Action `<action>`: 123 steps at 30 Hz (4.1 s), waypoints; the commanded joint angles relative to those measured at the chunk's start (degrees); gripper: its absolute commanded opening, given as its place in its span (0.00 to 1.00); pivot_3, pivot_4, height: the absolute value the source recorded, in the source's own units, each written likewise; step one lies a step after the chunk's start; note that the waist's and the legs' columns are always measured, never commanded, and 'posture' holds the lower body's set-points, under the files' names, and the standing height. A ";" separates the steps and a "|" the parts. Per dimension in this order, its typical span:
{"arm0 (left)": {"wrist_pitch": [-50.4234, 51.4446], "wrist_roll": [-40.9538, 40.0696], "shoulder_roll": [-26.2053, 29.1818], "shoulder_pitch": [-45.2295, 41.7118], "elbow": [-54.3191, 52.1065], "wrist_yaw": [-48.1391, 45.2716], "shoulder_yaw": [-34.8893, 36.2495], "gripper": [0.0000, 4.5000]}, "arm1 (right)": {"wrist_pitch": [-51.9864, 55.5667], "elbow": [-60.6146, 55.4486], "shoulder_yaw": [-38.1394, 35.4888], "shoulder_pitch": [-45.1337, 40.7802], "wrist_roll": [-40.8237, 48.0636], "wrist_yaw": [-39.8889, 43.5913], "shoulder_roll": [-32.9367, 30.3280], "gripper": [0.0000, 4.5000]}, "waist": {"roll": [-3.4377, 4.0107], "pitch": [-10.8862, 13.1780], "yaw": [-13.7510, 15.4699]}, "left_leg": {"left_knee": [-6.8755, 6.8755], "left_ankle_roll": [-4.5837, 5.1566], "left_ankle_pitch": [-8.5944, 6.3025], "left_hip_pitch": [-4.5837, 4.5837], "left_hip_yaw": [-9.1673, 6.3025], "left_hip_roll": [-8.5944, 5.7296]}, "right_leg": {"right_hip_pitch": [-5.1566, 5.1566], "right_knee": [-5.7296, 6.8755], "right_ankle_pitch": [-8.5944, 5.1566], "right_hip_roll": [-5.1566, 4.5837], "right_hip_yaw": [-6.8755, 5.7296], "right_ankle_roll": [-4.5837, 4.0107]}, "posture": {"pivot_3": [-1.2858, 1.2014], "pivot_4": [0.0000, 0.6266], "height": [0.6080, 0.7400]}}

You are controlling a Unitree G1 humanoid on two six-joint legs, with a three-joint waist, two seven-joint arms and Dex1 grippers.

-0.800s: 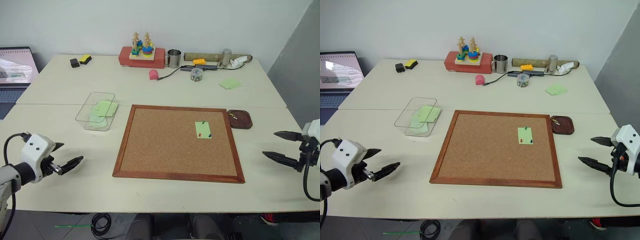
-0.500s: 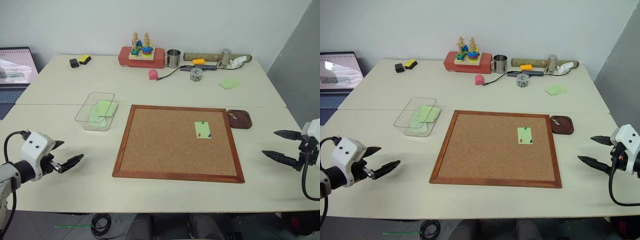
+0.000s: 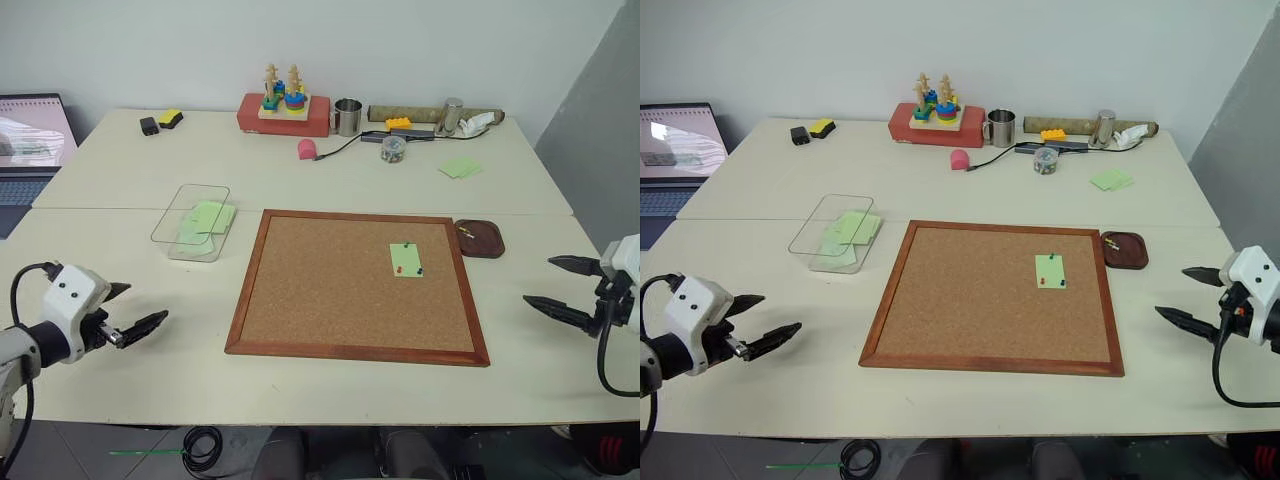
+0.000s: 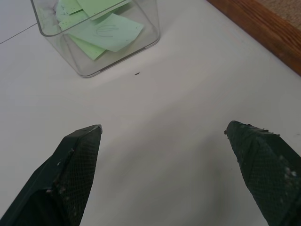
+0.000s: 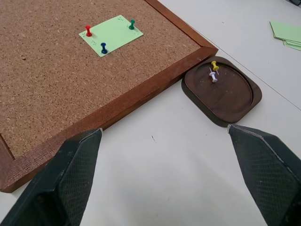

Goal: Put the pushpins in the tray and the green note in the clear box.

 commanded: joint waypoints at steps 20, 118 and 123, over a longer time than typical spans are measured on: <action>8.36 -6.03 -3.65 -12.57 -22.05 -2.49 -15.09 0.54 | 3.74 -8.97 0.52 -1.24 2.25 -2.79 2.59 1.00 | 0.00 0.00 0.13 | 0.10 0.00 0.01 0.00 -0.03 -0.09 | 0.08 0.02 0.25 0.02 0.03 0.41 | 0.52 0.24 1.00; -6.34 15.18 -33.99 -29.17 11.05 7.56 -38.14 0.00 | 6.40 24.79 19.70 -41.47 -13.84 -16.68 20.93 0.01 | 0.28 -0.13 0.10 | 0.71 0.00 0.02 0.09 -0.16 -0.31 | 0.14 0.67 0.49 0.10 0.07 0.34 | 0.52 0.24 1.00; -6.37 15.33 -34.12 -29.16 10.94 7.43 -38.40 0.00 | 6.45 28.48 20.36 -41.14 -16.90 -19.25 17.94 0.01 | 0.32 -0.15 -0.01 | 0.70 0.00 0.02 0.11 -0.14 -0.29 | 0.14 0.67 0.38 0.11 0.08 0.50 | 0.52 0.24 1.00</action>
